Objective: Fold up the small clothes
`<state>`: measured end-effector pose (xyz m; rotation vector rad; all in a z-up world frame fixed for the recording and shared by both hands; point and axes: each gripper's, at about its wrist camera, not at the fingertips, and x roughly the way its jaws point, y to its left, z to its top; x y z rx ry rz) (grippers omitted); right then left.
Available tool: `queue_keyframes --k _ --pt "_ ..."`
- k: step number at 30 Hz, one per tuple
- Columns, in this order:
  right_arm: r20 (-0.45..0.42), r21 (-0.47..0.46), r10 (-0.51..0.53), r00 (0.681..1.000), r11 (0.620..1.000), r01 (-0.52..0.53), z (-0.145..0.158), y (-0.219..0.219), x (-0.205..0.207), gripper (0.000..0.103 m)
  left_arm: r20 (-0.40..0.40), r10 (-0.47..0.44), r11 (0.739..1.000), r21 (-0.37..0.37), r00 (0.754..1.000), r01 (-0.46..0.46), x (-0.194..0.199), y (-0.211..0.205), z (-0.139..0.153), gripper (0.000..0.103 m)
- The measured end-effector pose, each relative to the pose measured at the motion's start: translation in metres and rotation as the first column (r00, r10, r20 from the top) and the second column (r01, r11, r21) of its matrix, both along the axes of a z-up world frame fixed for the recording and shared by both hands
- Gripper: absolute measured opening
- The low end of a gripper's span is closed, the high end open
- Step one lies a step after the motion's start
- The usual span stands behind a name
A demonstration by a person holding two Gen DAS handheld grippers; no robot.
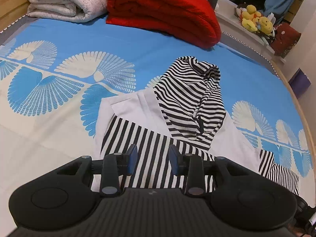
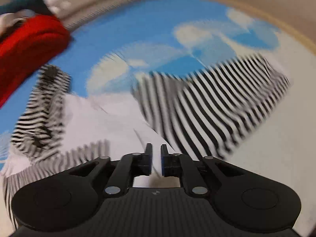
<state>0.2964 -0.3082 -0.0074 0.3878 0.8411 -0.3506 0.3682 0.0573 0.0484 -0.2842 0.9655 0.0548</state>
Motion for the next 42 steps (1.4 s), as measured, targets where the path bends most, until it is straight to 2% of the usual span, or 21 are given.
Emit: queue_keyframes --k 2,4,7,8,14,18,21,26,29,36,42 --pt "-0.014 0.066 0.077 0.997 0.995 -0.076 -0.005 0.004 0.007 0.026 -0.006 0.001 1.0 -0.003 1.0 -0.001 0.001 0.0 -0.001 0.039" --pt "-0.107 0.15 0.12 0.987 0.983 -0.103 -0.024 0.003 0.015 0.029 -0.011 -0.002 1.0 -0.005 1.0 0.002 0.002 -0.001 -0.003 0.039" --pt "-0.278 0.204 0.081 0.957 0.979 -0.024 -0.057 -0.004 0.017 0.029 -0.013 -0.007 1.0 -0.005 1.0 0.007 0.001 -0.001 -0.003 0.039" --pt "-0.277 0.213 0.062 0.959 0.977 -0.002 -0.058 -0.007 0.015 0.028 -0.014 -0.007 1.0 -0.005 1.0 0.007 0.002 0.0 -0.003 0.039" --pt "-0.188 0.16 0.091 0.978 0.985 -0.061 -0.028 0.0 0.016 0.029 -0.013 -0.01 1.0 -0.013 1.0 0.01 0.001 0.001 -0.002 0.039" --pt "-0.179 0.179 0.068 0.982 0.983 -0.035 -0.018 -0.007 0.013 0.029 -0.017 -0.019 1.0 -0.007 1.0 0.019 0.001 0.001 -0.002 0.039" --pt "-0.137 0.167 0.084 0.987 0.984 -0.061 -0.003 0.009 0.008 0.029 -0.017 -0.021 1.0 -0.004 1.0 0.021 0.001 0.001 -0.002 0.039" --pt "-0.021 0.071 0.141 0.99 0.988 -0.139 0.034 0.017 0.006 0.029 -0.019 -0.017 1.0 -0.005 1.0 0.017 -0.001 0.01 -0.001 0.039" --pt "0.021 0.007 0.148 0.989 0.989 -0.149 0.048 0.014 0.006 0.03 -0.019 -0.019 1.0 0.005 1.0 0.019 -0.002 0.019 -0.001 0.039" --pt "0.076 0.009 0.078 0.994 0.997 -0.079 0.07 -0.027 0.006 0.03 -0.053 -0.044 0.998 0.044 0.998 0.046 -0.007 0.027 -0.011 0.039" --pt "0.103 0.12 -0.094 0.99 0.989 0.082 0.079 -0.112 -0.003 0.03 -0.064 -0.059 0.996 0.065 0.996 0.064 -0.01 0.023 -0.016 0.039"
